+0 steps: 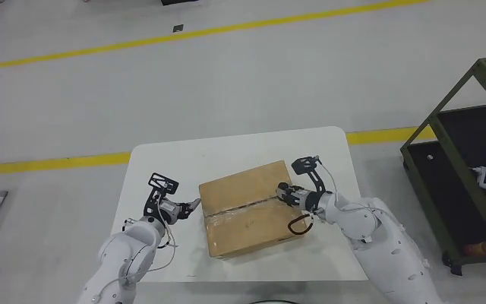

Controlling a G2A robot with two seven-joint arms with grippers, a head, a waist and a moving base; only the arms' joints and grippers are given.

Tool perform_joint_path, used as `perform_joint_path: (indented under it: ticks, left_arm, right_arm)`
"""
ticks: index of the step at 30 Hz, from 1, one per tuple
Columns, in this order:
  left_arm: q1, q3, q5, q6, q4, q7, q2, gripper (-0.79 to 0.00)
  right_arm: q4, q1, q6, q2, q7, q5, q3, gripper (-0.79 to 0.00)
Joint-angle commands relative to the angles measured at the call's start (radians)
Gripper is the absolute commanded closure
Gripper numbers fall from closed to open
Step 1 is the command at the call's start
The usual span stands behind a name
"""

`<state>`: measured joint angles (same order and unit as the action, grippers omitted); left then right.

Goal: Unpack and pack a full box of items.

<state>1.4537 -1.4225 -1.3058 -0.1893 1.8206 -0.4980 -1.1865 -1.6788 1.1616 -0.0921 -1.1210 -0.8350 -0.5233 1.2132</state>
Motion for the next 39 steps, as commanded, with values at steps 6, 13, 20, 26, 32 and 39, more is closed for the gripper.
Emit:
perform_joint_path:
  ticks: [6, 13, 20, 26, 32, 39]
  left_arm:
    - [0.004, 0.010, -0.006, -0.009, 0.019, 0.003, 0.000, -0.785]
    - [0.010, 0.018, -0.008, -0.016, 0.036, 0.005, 0.001, -0.785]
    - [0.013, 0.032, -0.021, -0.019, 0.050, 0.010, 0.001, -0.785]
    - [0.013, 0.036, -0.025, -0.013, 0.051, 0.009, 0.000, -0.785]
    - [0.016, 0.038, -0.025, -0.002, 0.054, 0.006, 0.000, -0.785]
    - [0.017, 0.044, -0.027, 0.002, 0.056, 0.006, 0.000, -0.785]
  right_arm:
    - [-0.011, 0.035, -0.098, 0.008, 0.048, -0.023, 0.020, 0.000]
    - [-0.009, 0.060, -0.140, 0.016, 0.053, -0.044, 0.035, 0.000]
    - [0.016, 0.056, -0.143, 0.018, 0.090, -0.096, 0.031, 0.000]
    - [0.019, 0.041, -0.143, 0.015, 0.116, -0.159, -0.001, 0.000]
    - [-0.024, 0.061, -0.238, 0.021, 0.186, -0.154, 0.026, 0.000]
    - [-0.079, 0.082, -0.367, 0.031, 0.270, -0.205, 0.060, 0.000]
